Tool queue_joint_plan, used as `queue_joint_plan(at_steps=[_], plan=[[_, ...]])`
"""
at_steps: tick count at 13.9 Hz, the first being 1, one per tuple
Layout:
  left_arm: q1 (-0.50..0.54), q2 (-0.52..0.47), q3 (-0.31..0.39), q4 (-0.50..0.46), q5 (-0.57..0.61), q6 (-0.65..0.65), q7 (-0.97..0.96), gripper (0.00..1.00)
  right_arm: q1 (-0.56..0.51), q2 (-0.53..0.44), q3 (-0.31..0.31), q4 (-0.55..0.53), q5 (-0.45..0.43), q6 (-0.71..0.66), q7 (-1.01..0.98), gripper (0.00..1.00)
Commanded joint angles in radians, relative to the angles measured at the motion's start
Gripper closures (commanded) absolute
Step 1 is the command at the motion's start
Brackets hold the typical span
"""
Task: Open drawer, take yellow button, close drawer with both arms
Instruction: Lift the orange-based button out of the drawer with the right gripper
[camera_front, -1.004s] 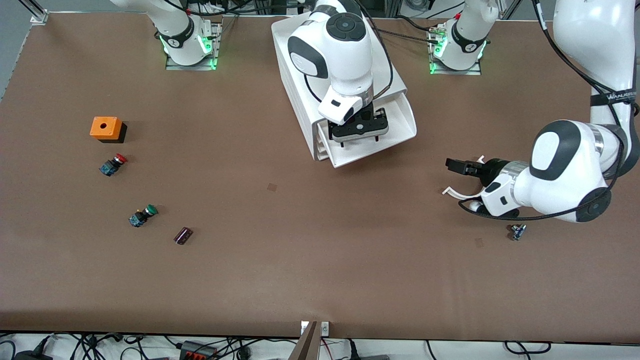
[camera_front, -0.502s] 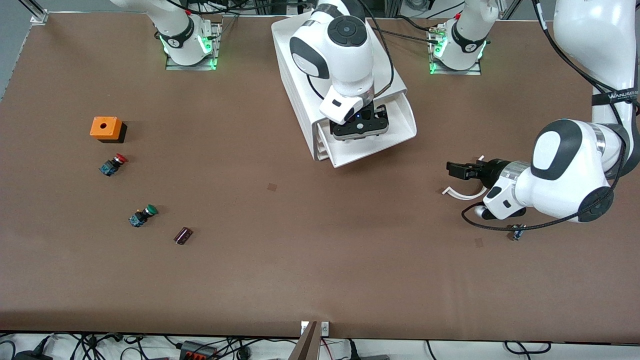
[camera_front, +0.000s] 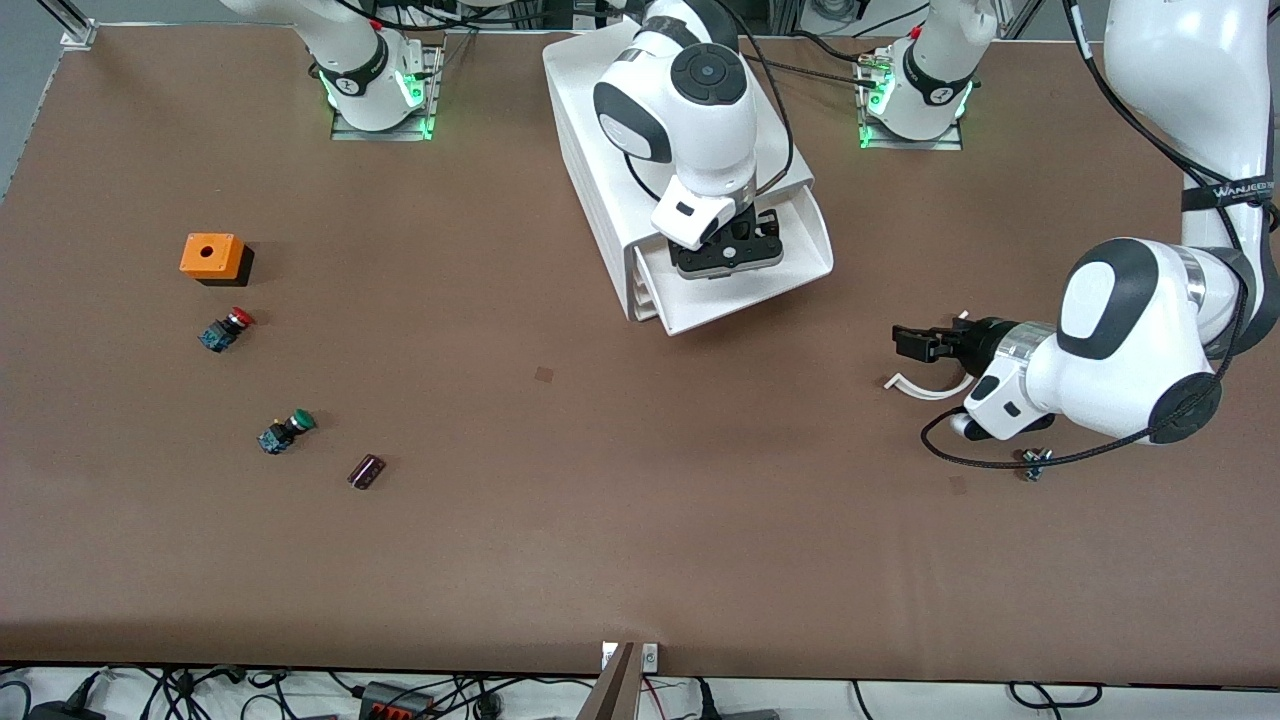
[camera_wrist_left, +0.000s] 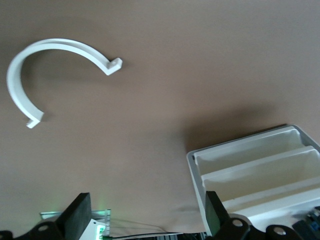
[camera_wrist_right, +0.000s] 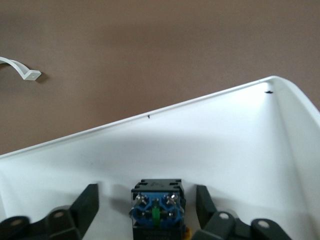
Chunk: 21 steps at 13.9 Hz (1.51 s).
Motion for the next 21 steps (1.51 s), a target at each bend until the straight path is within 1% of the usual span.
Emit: queue_joint_plan(at_steps=[1, 2, 3, 4, 6, 8, 10, 13, 14, 15, 16, 18, 20, 21], plan=[[-0.003, -0.009, -0.011, 0.006, 0.039, -0.008, -0.016, 0.00, 0.006, 0.005, -0.004, 0.034, 0.022, -0.020, 0.017, 0.86], [-0.003, -0.009, -0.012, 0.006, 0.039, -0.008, -0.016, 0.00, 0.006, 0.002, -0.005, 0.035, 0.022, -0.019, 0.017, 0.95], [-0.003, -0.009, -0.012, 0.007, 0.039, -0.008, -0.016, 0.00, 0.006, 0.002, -0.007, 0.037, 0.022, -0.019, 0.017, 1.00], [-0.003, -0.009, -0.012, 0.007, 0.037, -0.008, -0.017, 0.00, 0.006, 0.000, -0.010, 0.044, 0.022, -0.019, 0.017, 1.00], [-0.002, -0.009, -0.011, 0.007, 0.039, -0.007, -0.017, 0.00, 0.000, -0.007, -0.018, 0.095, 0.022, -0.020, 0.017, 1.00], [-0.003, -0.009, -0.011, 0.010, 0.039, -0.007, -0.013, 0.00, -0.026, -0.017, -0.019, 0.109, 0.022, -0.022, 0.015, 1.00], [-0.008, 0.020, -0.008, 0.053, 0.044, -0.008, -0.007, 0.00, -0.085, -0.040, -0.016, 0.110, 0.027, -0.034, 0.009, 1.00], [-0.021, 0.078, -0.011, 0.140, 0.048, 0.013, -0.002, 0.00, -0.199, -0.047, -0.008, 0.109, 0.028, -0.106, -0.025, 1.00], [-0.026, 0.075, -0.012, 0.142, 0.050, 0.028, -0.016, 0.00, -0.236, -0.064, -0.007, 0.109, 0.028, -0.150, -0.064, 1.00], [-0.052, 0.073, -0.014, 0.144, 0.057, 0.068, -0.031, 0.00, -0.276, -0.072, -0.007, 0.109, 0.025, -0.193, -0.145, 1.00], [-0.095, 0.064, -0.006, 0.139, 0.080, 0.138, -0.063, 0.00, -0.301, -0.075, -0.014, 0.109, 0.024, -0.239, -0.239, 1.00], [-0.138, 0.024, -0.017, 0.086, 0.135, 0.240, -0.207, 0.00, -0.350, -0.090, -0.015, 0.092, 0.014, -0.296, -0.345, 1.00], [-0.190, -0.026, -0.020, 0.002, 0.136, 0.321, -0.327, 0.00, -0.373, -0.112, -0.016, 0.026, 0.014, -0.318, -0.446, 1.00], [-0.225, -0.061, -0.020, -0.066, 0.136, 0.388, -0.379, 0.00, -0.390, -0.124, -0.016, -0.017, 0.013, -0.315, -0.486, 1.00]])
